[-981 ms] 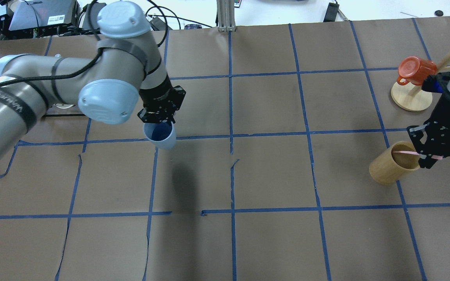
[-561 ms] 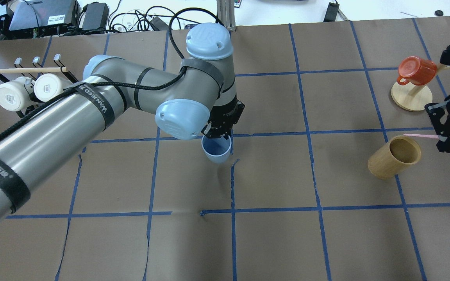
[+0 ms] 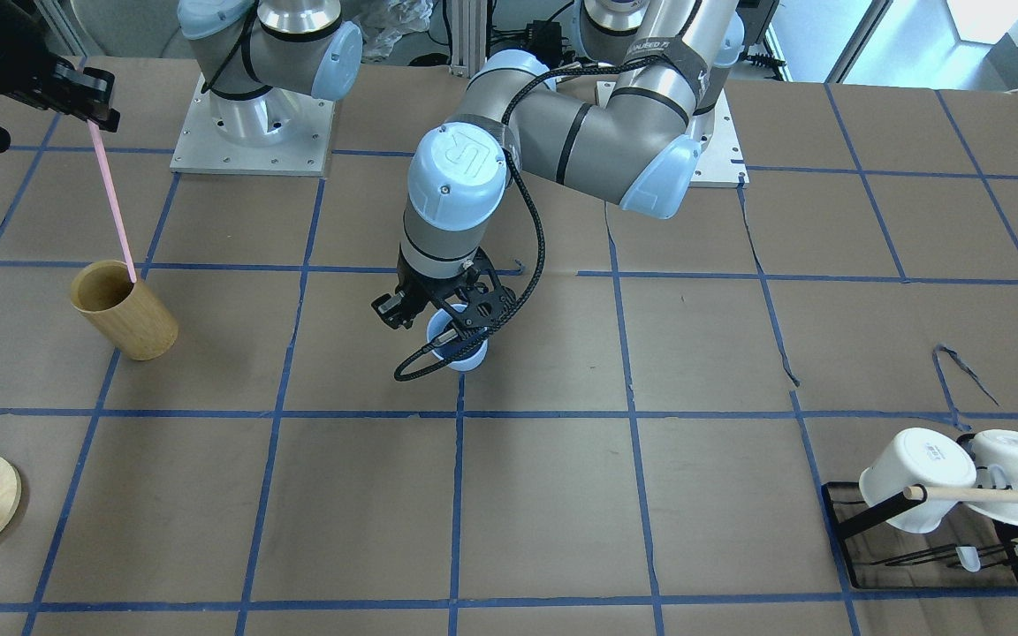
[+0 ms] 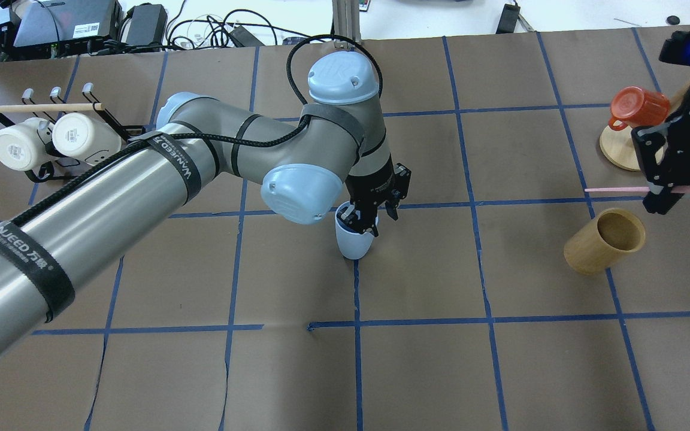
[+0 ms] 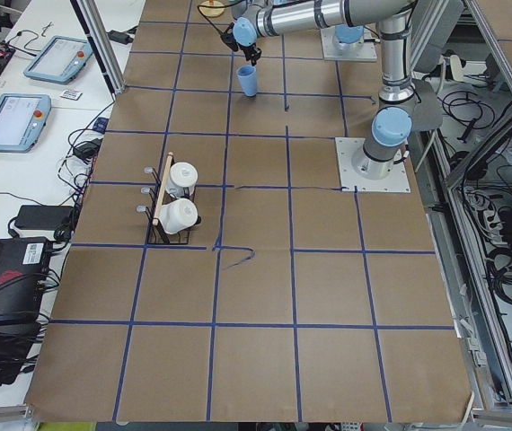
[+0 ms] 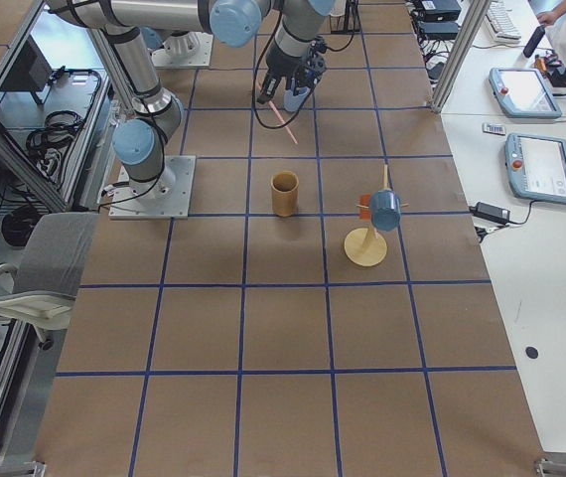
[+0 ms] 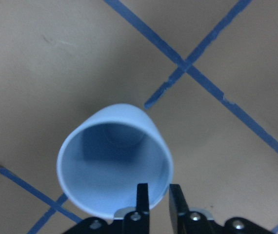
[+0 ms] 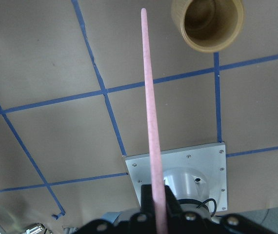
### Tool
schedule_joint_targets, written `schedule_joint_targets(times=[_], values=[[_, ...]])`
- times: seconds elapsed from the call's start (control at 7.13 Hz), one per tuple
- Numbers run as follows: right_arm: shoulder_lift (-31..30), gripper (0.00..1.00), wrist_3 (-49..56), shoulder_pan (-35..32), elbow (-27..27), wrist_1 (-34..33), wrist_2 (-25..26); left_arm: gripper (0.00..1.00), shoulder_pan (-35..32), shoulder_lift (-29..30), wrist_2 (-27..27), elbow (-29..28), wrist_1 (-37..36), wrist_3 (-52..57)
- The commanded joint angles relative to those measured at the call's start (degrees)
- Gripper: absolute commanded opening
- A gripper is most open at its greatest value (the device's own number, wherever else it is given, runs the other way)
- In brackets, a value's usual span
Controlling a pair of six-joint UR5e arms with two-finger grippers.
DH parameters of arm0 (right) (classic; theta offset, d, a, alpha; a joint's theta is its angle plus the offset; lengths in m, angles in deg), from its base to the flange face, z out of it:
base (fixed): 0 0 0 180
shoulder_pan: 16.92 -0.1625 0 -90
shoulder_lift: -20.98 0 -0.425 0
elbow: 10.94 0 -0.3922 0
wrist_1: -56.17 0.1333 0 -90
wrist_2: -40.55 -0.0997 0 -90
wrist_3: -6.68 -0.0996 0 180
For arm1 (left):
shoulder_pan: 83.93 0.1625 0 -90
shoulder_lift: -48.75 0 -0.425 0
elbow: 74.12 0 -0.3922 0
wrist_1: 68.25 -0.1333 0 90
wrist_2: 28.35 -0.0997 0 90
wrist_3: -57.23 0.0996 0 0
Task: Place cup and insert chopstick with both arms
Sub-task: 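Carry cup to table center with left while right lifts chopstick out, then release cup and withdraw left gripper while right carries chopstick over cup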
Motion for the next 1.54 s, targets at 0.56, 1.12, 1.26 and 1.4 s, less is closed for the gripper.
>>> schedule_joint_targets(times=[0.56,1.12,1.26,1.4], values=[[6.07,0.0,-13.24,-11.61,-7.31,-1.73,-11.0,1.0,17.23,-14.14,-12.85,-0.06,15.13,36.1],[9.07,0.0,-36.51,-31.27,-7.23,-6.56,-14.47,1.0,25.19,-19.97,-15.96,-0.4,24.95,50.21],[9.25,0.0,-38.99,-35.05,-6.79,-6.56,-14.48,1.0,24.32,-18.49,-22.4,-1.45,24.16,49.69],[9.6,0.0,-40.67,-36.13,-5.48,-6.91,-16.91,1.0,23.97,-18.3,-23.86,-4.16,24.5,50.03]])
